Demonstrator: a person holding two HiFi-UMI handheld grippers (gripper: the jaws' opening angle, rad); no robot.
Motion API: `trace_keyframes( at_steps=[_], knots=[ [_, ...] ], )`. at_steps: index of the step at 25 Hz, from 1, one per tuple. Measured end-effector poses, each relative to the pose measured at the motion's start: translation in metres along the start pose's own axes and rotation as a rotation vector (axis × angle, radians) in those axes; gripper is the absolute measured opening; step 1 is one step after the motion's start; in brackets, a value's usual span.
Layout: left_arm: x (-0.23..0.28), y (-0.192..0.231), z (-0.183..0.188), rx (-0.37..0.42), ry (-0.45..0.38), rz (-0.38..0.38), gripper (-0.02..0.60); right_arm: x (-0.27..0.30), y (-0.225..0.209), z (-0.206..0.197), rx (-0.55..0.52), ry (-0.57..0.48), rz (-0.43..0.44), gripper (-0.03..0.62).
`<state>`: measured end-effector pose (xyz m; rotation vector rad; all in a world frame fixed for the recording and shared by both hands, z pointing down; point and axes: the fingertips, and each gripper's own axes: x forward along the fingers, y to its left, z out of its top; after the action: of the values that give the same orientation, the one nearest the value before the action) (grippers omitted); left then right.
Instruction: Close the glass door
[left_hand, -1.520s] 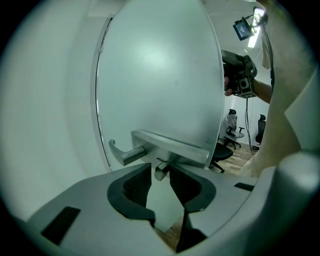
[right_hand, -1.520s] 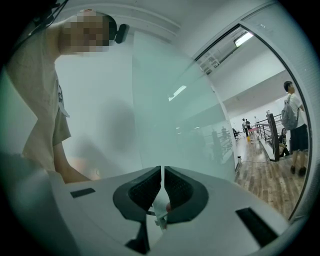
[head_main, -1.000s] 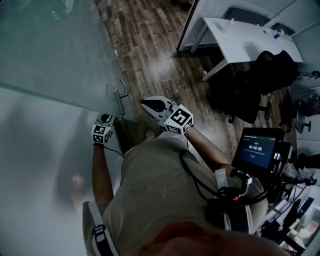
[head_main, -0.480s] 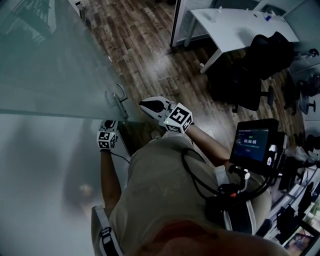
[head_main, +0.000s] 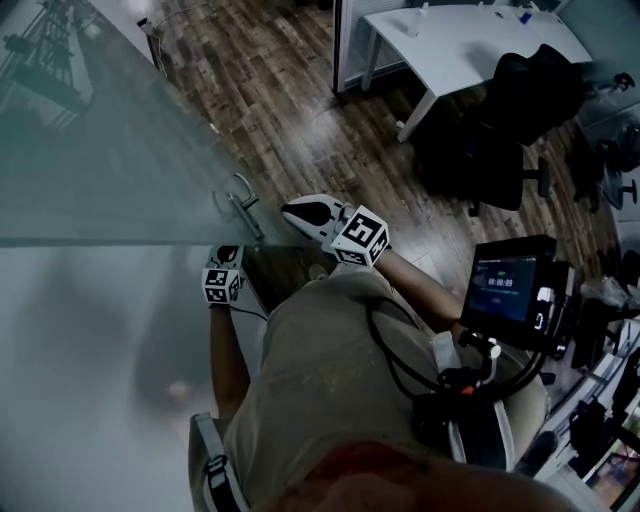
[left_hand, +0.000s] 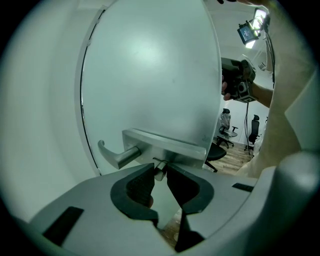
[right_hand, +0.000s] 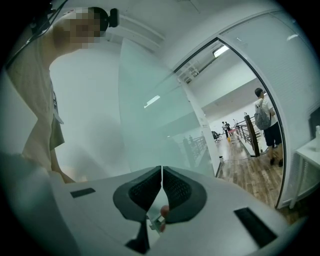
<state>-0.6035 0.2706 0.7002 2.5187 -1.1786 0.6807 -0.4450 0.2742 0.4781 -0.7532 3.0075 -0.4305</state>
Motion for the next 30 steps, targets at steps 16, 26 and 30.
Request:
trace_keyframes(
  at_steps=[16,26,30],
  knots=[
    [0.051,-0.033,0.042,0.009,0.064,0.016,0.089,-0.077,-0.081,0.042,0.155,-0.028,0.001,0.017],
    [0.089,-0.049,0.058,-0.001,0.089,0.030,0.087,-0.123,-0.162,0.068,0.119,-0.086,-0.176,0.015],
    [0.107,-0.054,0.071,0.015,0.107,0.027,0.086,-0.140,-0.184,0.073,0.123,-0.109,-0.197,0.015]
  ],
)
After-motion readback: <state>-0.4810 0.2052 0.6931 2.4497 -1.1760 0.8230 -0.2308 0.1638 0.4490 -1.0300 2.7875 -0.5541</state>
